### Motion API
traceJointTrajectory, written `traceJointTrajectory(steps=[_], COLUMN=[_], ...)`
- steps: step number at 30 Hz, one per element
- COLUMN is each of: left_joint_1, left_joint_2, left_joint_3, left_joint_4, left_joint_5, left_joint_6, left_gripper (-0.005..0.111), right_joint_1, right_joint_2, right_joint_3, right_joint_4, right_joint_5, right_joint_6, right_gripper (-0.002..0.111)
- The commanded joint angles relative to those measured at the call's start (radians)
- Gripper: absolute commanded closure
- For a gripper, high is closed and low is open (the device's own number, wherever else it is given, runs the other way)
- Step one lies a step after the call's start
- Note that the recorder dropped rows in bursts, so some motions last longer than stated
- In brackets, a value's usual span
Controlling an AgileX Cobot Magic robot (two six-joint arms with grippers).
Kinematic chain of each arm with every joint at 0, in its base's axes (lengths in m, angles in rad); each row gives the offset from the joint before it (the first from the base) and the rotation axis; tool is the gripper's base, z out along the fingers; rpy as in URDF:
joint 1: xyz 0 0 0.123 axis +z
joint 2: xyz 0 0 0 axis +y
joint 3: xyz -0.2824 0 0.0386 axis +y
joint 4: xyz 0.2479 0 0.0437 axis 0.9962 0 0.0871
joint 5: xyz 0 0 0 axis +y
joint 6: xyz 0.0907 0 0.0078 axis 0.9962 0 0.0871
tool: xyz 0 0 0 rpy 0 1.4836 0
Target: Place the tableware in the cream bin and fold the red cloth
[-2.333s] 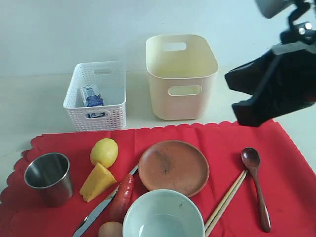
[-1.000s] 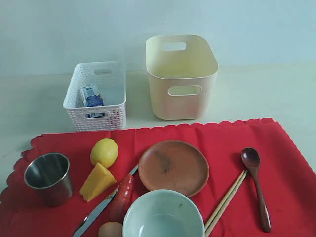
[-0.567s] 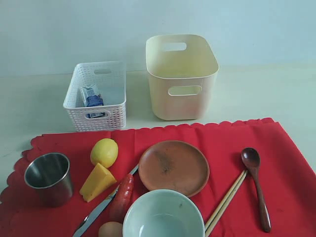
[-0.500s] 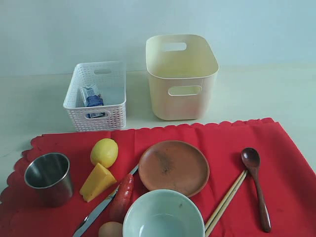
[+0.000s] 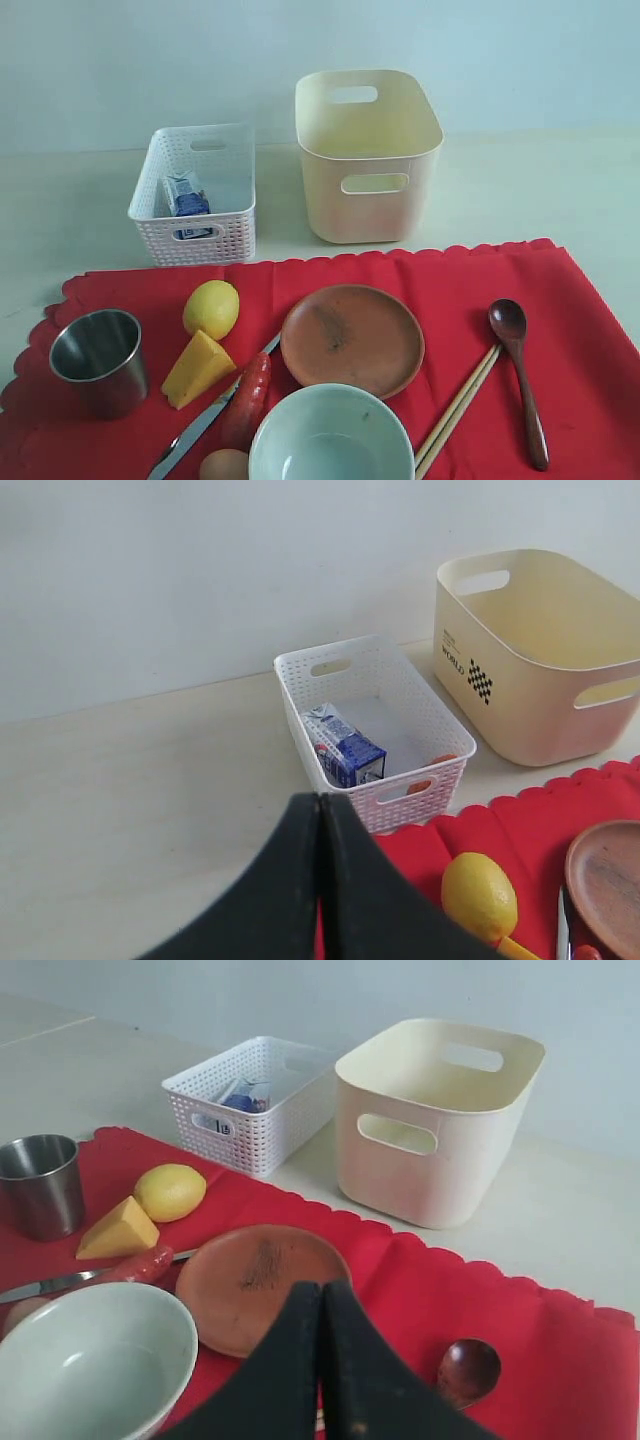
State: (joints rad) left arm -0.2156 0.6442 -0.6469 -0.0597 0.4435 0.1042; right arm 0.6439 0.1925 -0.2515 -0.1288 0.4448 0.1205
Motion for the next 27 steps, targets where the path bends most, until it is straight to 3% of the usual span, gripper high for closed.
traceJointTrajectory(steps=[1,7,14,17,22,27], left_joint_1=[-0.007,-0.007,-0.007,-0.007,-0.007,-0.007], left_joint_2=[0.002,0.057,0.327,0.438,0.578,0.704], left_joint_3=[-0.007,-0.007,-0.018,-0.106,-0.224,-0.307], left_joint_4=[0.004,0.004,-0.001,-0.032,-0.203,-0.365], left_joint_5=[-0.033,-0.03,-0.085,0.011,0.126,0.228], left_joint_6=[-0.005,-0.005,-0.005,0.009,0.202,0.372], left_gripper=[0.107,0.107,0.107,0.107,0.106,0.085], right_joint_1=[-0.001,-0.001,-0.001,-0.004,-0.082,-0.164], right_joint_2=[-0.006,-0.006,-0.006,-0.006,-0.006,-0.006], right_joint_3=[0.006,0.005,0.005,0.005,0.005,0.005], right_joint_4=[-0.01,0.007,0.022,0.022,0.022,0.022], right_joint_5=[-0.03,-0.03,-0.03,-0.03,-0.03,-0.03], right_joint_6=[-0.006,-0.002,0.005,0.006,0.006,0.006], right_gripper=[0.108,0.108,0.108,0.108,0.108,0.108])
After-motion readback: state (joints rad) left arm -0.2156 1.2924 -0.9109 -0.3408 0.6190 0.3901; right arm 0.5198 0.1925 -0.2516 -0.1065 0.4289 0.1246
